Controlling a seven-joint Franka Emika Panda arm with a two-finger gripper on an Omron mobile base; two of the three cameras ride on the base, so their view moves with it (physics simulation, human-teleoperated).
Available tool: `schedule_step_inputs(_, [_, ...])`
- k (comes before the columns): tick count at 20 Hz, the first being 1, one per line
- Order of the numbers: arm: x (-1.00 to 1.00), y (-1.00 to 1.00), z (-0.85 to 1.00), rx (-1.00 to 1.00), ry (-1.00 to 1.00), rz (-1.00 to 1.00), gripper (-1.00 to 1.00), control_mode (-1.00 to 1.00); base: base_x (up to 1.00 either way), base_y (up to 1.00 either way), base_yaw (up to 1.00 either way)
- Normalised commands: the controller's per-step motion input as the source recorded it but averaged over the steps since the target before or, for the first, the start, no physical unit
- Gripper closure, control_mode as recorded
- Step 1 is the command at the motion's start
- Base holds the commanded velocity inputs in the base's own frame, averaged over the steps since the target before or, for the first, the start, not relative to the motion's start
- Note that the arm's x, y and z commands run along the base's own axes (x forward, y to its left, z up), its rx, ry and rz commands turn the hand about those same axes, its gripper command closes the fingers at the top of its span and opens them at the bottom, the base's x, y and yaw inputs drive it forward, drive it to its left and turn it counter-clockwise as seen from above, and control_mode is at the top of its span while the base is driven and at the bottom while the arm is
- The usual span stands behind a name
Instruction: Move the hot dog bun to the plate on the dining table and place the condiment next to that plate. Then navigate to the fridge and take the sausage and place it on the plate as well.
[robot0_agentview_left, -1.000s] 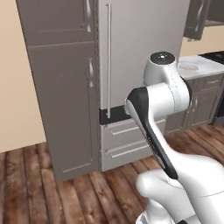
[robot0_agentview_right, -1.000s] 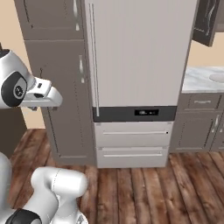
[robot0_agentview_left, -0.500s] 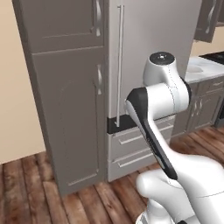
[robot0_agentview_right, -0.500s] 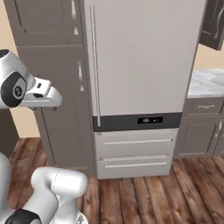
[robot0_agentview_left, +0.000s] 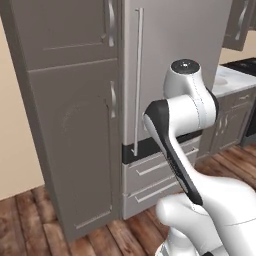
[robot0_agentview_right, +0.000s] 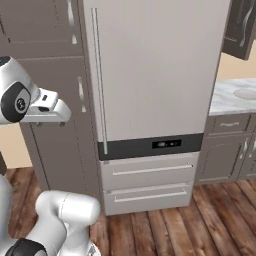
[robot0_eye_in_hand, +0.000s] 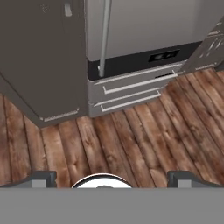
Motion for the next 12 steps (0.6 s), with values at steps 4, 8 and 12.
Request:
schedule_step_inputs(4, [0.00, 0.00, 0.00, 0.00, 0.00, 0.00, -1.00, 1.00, 0.31, 0.32, -0.17])
schedule_step_inputs(8, [0.00, 0.00, 0.00, 0.00, 0.00, 0.00, -1.00, 1.00, 0.08, 0.16, -0.13])
schedule_step_inputs(12, [0.00, 0.01, 0.00, 0.02, 0.00, -0.04, -1.00, -1.00, 0.00, 0.00, -0.04])
